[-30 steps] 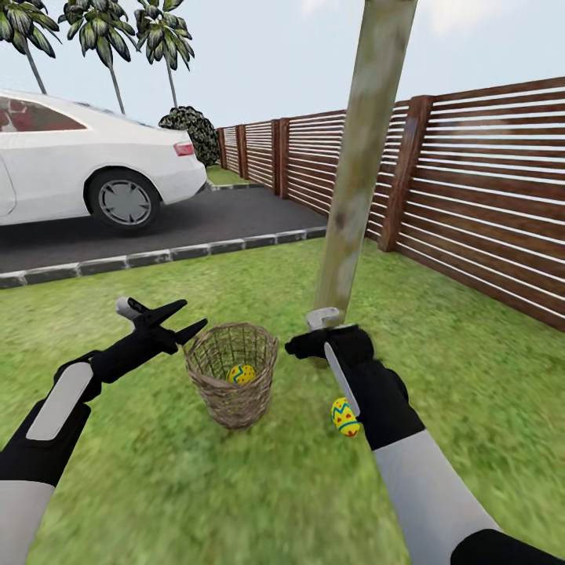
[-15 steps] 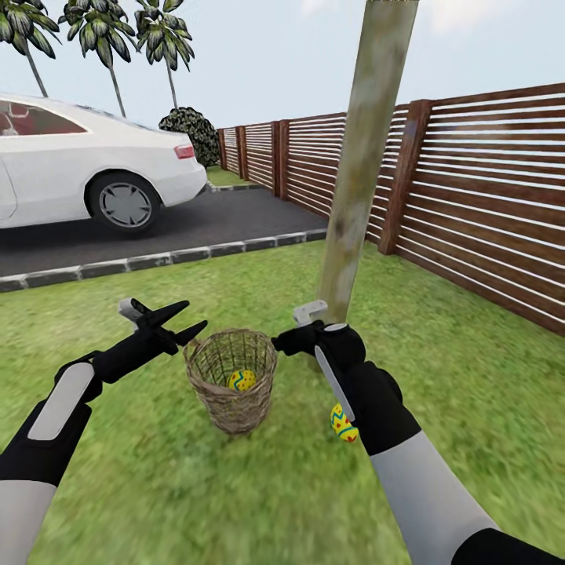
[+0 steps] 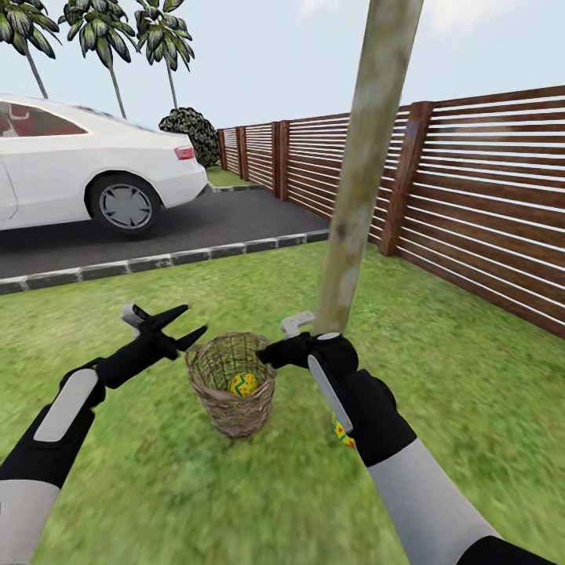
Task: Take the three Easter eggs out of the wicker basket on the lawn in the garden, then place them on the lawn next to a single tree (choose any tree) so that all three eggs are next to the same tree and none are left in the basket.
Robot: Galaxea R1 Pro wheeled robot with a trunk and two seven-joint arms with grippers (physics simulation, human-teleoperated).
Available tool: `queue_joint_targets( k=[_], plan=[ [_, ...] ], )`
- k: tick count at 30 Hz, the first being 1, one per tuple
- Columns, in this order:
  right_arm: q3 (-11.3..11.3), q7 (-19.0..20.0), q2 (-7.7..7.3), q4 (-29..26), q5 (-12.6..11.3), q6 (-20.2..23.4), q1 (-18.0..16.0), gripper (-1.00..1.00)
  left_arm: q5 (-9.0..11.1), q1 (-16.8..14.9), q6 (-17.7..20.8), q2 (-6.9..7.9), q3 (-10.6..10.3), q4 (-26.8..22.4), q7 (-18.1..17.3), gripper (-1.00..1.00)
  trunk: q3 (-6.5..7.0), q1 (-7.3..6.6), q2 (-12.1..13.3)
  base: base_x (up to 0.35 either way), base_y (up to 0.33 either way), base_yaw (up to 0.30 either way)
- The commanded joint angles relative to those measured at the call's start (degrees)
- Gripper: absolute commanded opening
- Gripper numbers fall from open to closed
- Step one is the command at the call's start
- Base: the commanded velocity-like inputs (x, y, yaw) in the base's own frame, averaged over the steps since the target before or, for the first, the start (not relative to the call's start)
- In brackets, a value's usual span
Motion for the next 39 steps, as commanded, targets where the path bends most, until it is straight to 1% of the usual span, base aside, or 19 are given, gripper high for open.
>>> queue_joint_targets(
  k=[1,10,16,23,27,33,39],
  plan=[
    [0.00,-0.07,0.01,-0.03,-0.25,0.27,-0.06,1.00,-0.01,-0.04,0.23,-0.01,0.36,0.74,-0.71,1.00,-0.05,0.01,-0.02,0.233,0.199,0.000],
    [0.01,-0.08,0.01,0.25,-0.35,0.29,-0.02,1.00,-0.40,-0.04,0.20,0.00,0.79,1.42,-1.32,1.00,-0.06,0.01,-0.02,0.254,0.219,0.000],
    [0.08,-0.08,0.01,1.19,-0.44,0.37,0.01,1.00,-0.41,-0.04,0.20,0.10,0.78,1.43,-1.32,1.00,-0.44,0.01,-0.02,0.251,0.201,0.000],
    [0.09,-0.08,0.01,2.04,-0.53,0.43,0.01,1.00,-0.37,-0.04,0.20,0.21,0.80,1.56,-1.25,1.00,-1.07,0.01,-0.02,0.050,0.085,0.000],
    [0.10,-0.08,0.01,3.07,-0.53,0.39,0.01,1.00,-0.38,-0.04,0.20,0.26,0.86,1.60,-1.24,1.00,-1.43,0.01,-0.02,0.088,0.262,-0.009],
    [0.08,-0.12,0.01,3.56,-0.70,0.53,0.01,1.00,-0.37,-0.04,0.20,0.27,0.86,1.61,-1.24,1.00,-1.95,0.01,-0.02,0.132,0.291,-0.118],
    [0.10,-0.45,0.01,7.67,-0.72,0.76,0.01,1.00,-0.33,-0.04,0.20,0.27,0.86,1.68,-1.24,1.00,-2.46,0.01,-0.02,0.142,0.293,-0.137]
  ],
)
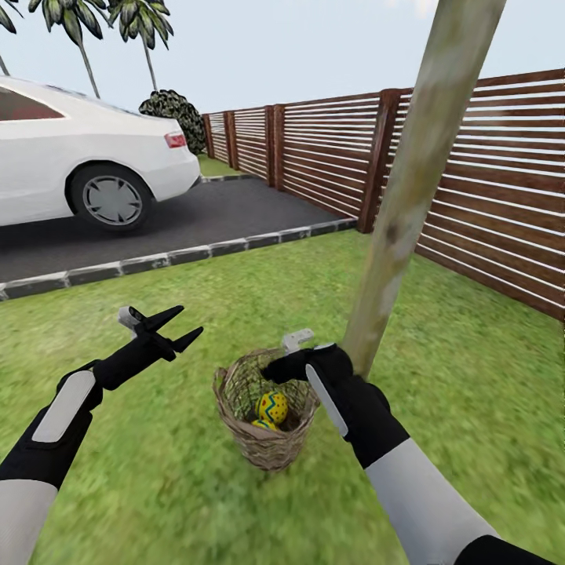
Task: Take the three Easter eggs out of the wicker basket on the lawn in the garden, then place them on the lawn next to a single tree (choose any tree) so that all three eggs are next to the same tree and none are left in the basket.
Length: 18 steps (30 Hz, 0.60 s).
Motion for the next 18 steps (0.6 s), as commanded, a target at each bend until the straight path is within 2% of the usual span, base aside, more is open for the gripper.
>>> queue_joint_targets(
  k=[1,2,4,10,18],
  plan=[
    [-0.03,-0.09,0.02,0.83,-0.19,0.19,-0.05,1.00,-0.05,-0.03,0.23,0.01,0.03,0.04,-0.22,1.00,-0.14,0.00,-0.02,0.150,0.289,-0.123],
    [-0.22,-0.55,0.02,3.88,-0.07,-0.04,-0.09,1.00,-0.08,-0.03,0.23,0.03,0.03,0.11,-0.22,1.00,-0.22,0.00,-0.02,0.166,0.280,-0.069],
    [-0.31,-1.17,0.02,5.89,0.00,-0.19,-0.12,1.00,-0.09,-0.03,0.23,0.07,0.03,0.13,-0.22,1.00,-0.33,0.00,-0.02,0.180,0.274,-0.036],
    [-0.34,-2.01,0.02,8.18,-0.11,-0.38,-0.14,1.00,-0.08,-0.03,0.23,0.32,0.10,0.10,-0.22,1.00,-0.39,0.00,-0.02,0.194,0.249,-0.006],
    [-0.26,-1.98,0.02,9.50,0.08,-0.29,-0.14,1.00,-0.07,-0.03,0.26,0.36,0.12,0.14,-0.22,1.00,-0.39,0.00,-0.02,0.063,0.035,0.000]
  ],
)
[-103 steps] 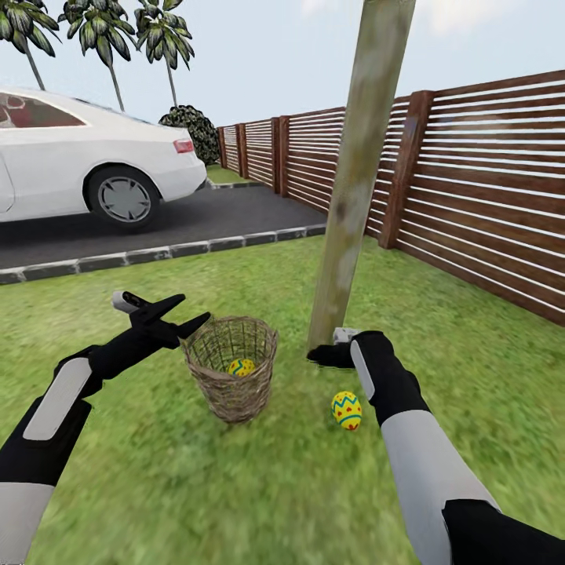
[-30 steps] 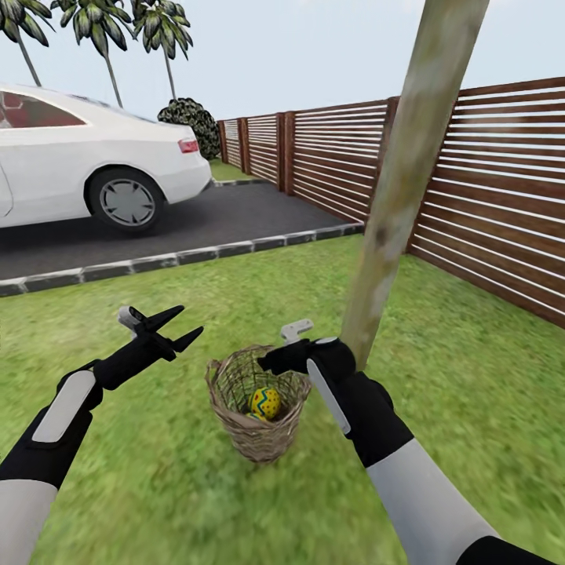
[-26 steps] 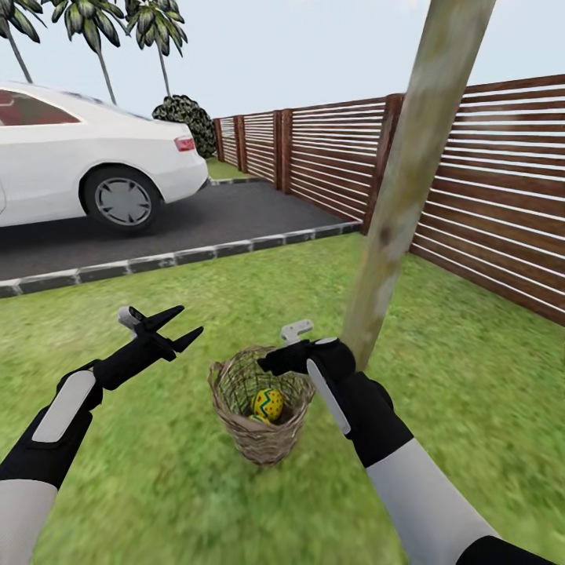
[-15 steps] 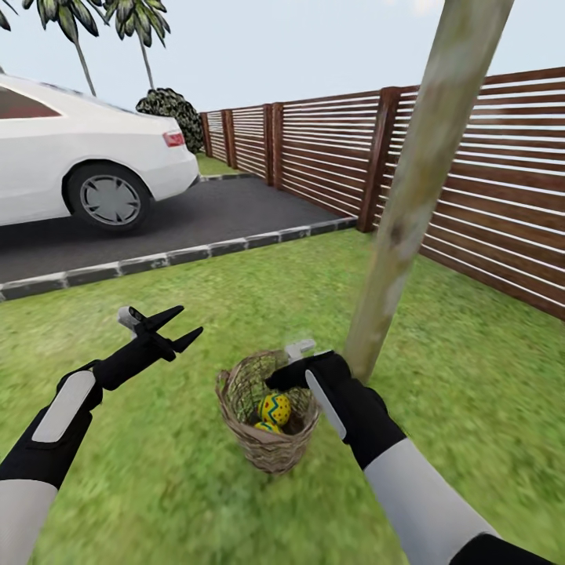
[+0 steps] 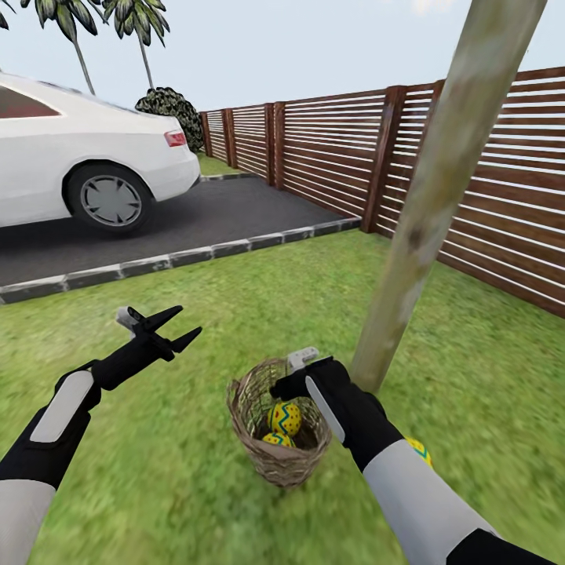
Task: Take the three Easter eggs out of the wicker basket on the lawn in the garden, then place them on the lawn next to a single tree (choose any tree) so that all three eggs are next to the same tree and none are left in the basket.
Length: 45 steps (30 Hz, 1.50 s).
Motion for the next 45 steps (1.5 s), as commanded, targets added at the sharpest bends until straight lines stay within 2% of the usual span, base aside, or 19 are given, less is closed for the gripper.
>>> queue_joint_targets(
  k=[1,10,15,19,25,30,32,34,37,41,45],
  plan=[
    [0.05,0.03,0.00,-0.02,-0.16,0.27,-0.04,1.00,-0.09,-0.04,0.21,0.00,0.03,0.03,-0.20,1.00,-0.05,0.01,-0.02,0.233,0.087,0.000],
    [0.10,-5.82,0.00,3.23,-0.35,0.26,-0.21,1.00,-0.14,-0.04,0.20,0.00,0.03,0.03,-0.14,1.00,-0.05,0.01,-0.02,0.318,0.065,0.000],
    [0.04,-6.25,0.00,8.72,-0.31,-0.23,-0.82,1.00,-0.14,-0.04,0.20,0.00,-0.01,0.03,-0.12,1.00,-0.05,0.01,-0.02,0.102,0.006,0.000],
    [0.01,-6.29,0.00,12.74,-0.30,-3.25,-1.51,1.00,-0.14,-0.04,0.20,0.00,0.01,0.08,-0.12,1.00,-0.05,0.01,-0.02,0.011,0.001,0.000],
    [0.01,-6.22,0.00,15.04,-0.24,-4.31,-1.91,1.00,-0.14,-0.04,0.20,0.00,0.00,0.37,-0.11,1.00,-0.05,0.01,-0.02,0.001,0.000,0.000],
    [0.01,-5.87,0.00,15.89,-0.39,-4.35,-1.97,1.00,-0.14,-0.04,0.21,0.00,0.03,2.44,-0.20,1.00,-0.05,0.01,-0.02,0.000,0.000,0.000],
    [0.01,-5.71,0.00,15.95,-1.73,-4.35,-1.97,1.00,-0.19,-0.04,0.22,0.00,0.03,2.52,-0.20,1.00,-0.05,0.01,-0.02,0.000,0.000,0.000],
    [0.04,-5.57,0.00,15.98,-5.15,-4.35,-1.97,1.00,-0.22,-0.04,0.22,0.00,0.03,2.56,-0.20,1.00,-0.05,0.01,-0.02,0.000,0.000,0.000],
    [0.08,-5.52,0.00,16.00,-7.77,-4.35,-1.97,1.00,-0.23,-0.04,0.21,0.00,0.03,2.57,-0.20,1.00,-0.05,0.01,-0.02,0.000,0.000,0.000],
    [0.09,-5.50,0.00,16.00,-8.36,-4.37,-1.97,1.00,-0.29,-0.04,0.20,0.00,0.11,2.62,-0.17,1.00,-0.77,0.89,-1.62,0.000,0.000,0.000],
    [0.10,-5.51,0.00,16.00,-8.41,-4.43,-1.98,1.00,-0.28,-0.04,0.20,0.00,0.11,2.65,-0.20,1.00,-0.77,0.89,-1.62,0.000,0.000,0.000]
  ],
)
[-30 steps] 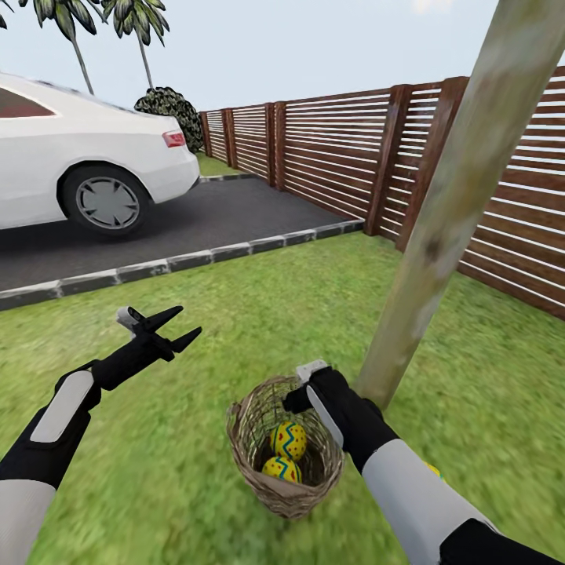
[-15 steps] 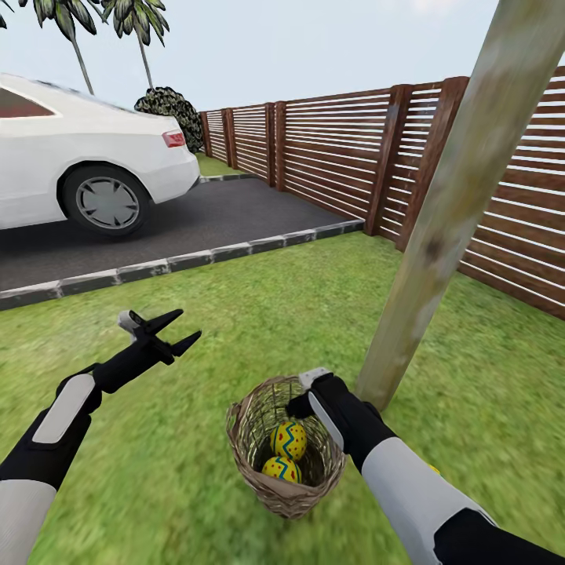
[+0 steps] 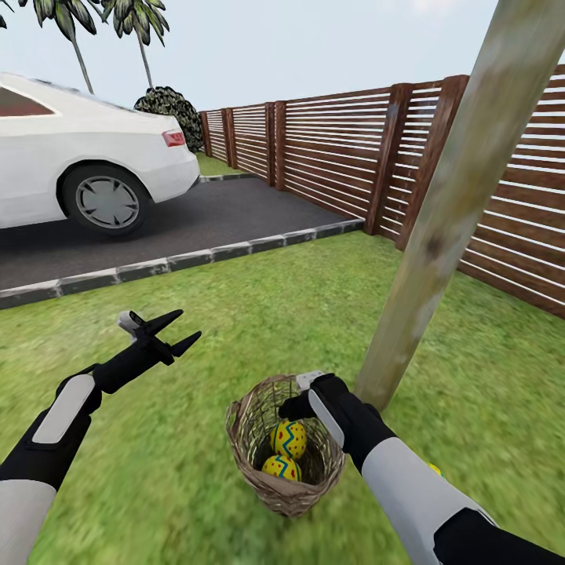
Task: Take the three Easter eggs out of the wicker basket on the lawn in the garden, then place them on the lawn next to a single tree (choose any tree) so that all three eggs are next to the same tree and none are left in the basket.
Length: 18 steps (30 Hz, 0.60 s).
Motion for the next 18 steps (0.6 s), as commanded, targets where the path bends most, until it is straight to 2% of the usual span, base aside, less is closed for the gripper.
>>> queue_joint_targets(
  k=[1,9,11,12,13,14,16,17,18],
  plan=[
    [0.09,-0.36,0.00,-0.03,-0.34,0.19,-0.04,1.00,-0.07,-0.03,0.22,0.01,0.12,0.02,-0.20,1.00,-0.05,-0.01,-0.02,0.000,0.000,0.000],
    [0.35,-0.26,0.00,-0.31,0.34,0.38,-0.04,1.00,-0.11,-0.03,0.22,0.01,0.72,0.11,-0.20,1.00,-0.05,-0.01,-0.02,0.000,0.000,0.000],
    [1.59,-0.21,0.00,-0.46,1.12,0.48,-0.08,1.00,-0.12,-0.03,0.22,0.01,0.72,0.12,-0.20,1.00,-0.05,-0.01,-0.02,0.000,0.000,0.000],
    [4.11,0.17,0.00,-0.36,2.09,0.59,-0.45,1.00,-0.12,-0.03,0.22,0.01,0.73,0.12,-0.20,1.00,-0.05,-0.01,-0.02,0.000,0.000,0.000],
    [4.78,0.51,0.00,-0.26,2.23,0.63,-0.73,1.00,-0.12,-0.03,0.22,0.01,0.74,0.12,-0.20,1.00,-0.05,-0.01,-0.02,0.000,0.000,0.000],
    [8.54,5.25,0.00,0.65,2.66,1.03,-3.03,1.00,-0.12,-0.03,0.22,0.01,0.74,0.08,-0.20,1.00,-0.05,-0.01,-0.02,0.000,0.000,0.000],
    [12.42,11.17,0.00,2.14,3.45,1.68,-4.99,1.00,-0.12,-0.03,0.22,-0.02,0.70,0.03,-0.20,1.00,-0.05,-0.01,-0.02,0.000,0.000,0.000],
    [17.42,17.93,0.00,4.58,6.64,1.87,-7.33,1.00,-0.12,-0.03,0.22,-0.05,0.67,-0.04,-0.20,1.00,-0.05,-0.01,-0.02,0.000,0.000,0.000],
    [18.71,20.22,0.00,5.34,8.32,1.80,-7.91,1.00,-0.12,-0.03,0.22,-0.06,0.67,-0.08,-0.20,1.00,-0.05,-0.01,-0.02,0.000,0.000,0.000]
  ],
)
